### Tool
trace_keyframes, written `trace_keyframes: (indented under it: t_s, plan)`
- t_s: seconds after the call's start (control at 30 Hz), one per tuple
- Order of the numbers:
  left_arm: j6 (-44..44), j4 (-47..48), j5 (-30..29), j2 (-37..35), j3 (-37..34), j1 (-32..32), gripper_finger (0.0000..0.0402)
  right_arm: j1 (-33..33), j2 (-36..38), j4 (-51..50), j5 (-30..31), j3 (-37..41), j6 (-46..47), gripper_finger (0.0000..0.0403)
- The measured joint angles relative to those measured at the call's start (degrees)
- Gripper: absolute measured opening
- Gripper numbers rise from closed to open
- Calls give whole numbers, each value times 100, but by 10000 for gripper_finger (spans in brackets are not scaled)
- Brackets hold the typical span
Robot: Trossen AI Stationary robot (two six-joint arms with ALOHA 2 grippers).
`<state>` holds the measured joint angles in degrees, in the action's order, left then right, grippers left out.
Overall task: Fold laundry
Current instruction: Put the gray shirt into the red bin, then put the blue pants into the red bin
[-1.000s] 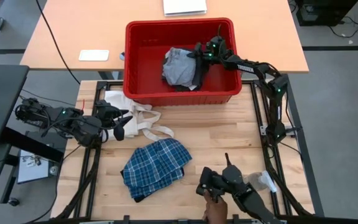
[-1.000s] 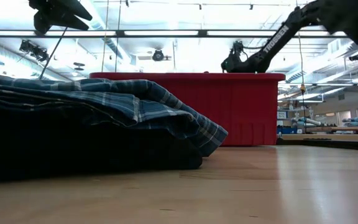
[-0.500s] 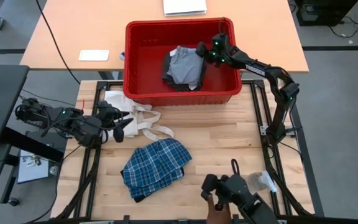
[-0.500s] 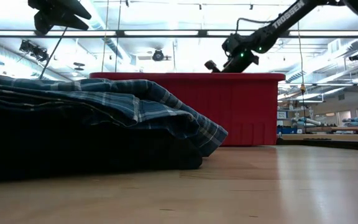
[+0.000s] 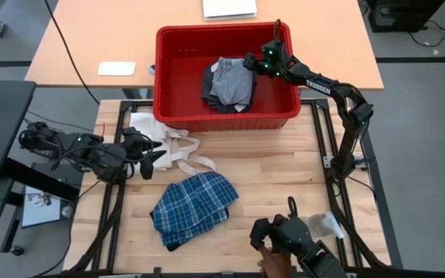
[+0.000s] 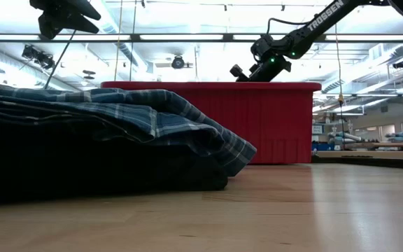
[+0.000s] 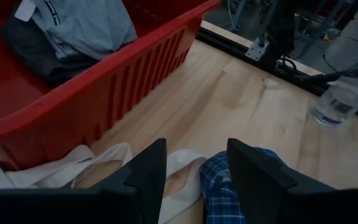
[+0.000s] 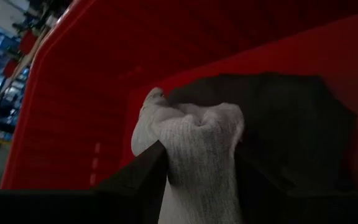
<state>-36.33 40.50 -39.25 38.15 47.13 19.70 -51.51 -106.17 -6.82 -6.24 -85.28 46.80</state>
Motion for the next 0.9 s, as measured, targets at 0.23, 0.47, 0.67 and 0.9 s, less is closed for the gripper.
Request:
trace_keyframes:
  t_s: [0.23,0.47,0.67,0.9]
  plan:
    - [-43,-6,6,0,0,0,173,-122,-52,-146,-186,-4,209,178]
    - [-49,-4,3,0,0,0,173,-234,-63,-1081,-90,-2,-534,219]
    - [-9,1,-2,0,0,0,173,-232,-63,-766,-241,0,-859,302]
    - [-113,1,-4,0,0,0,173,-9,-63,301,-1349,-2,-356,370]
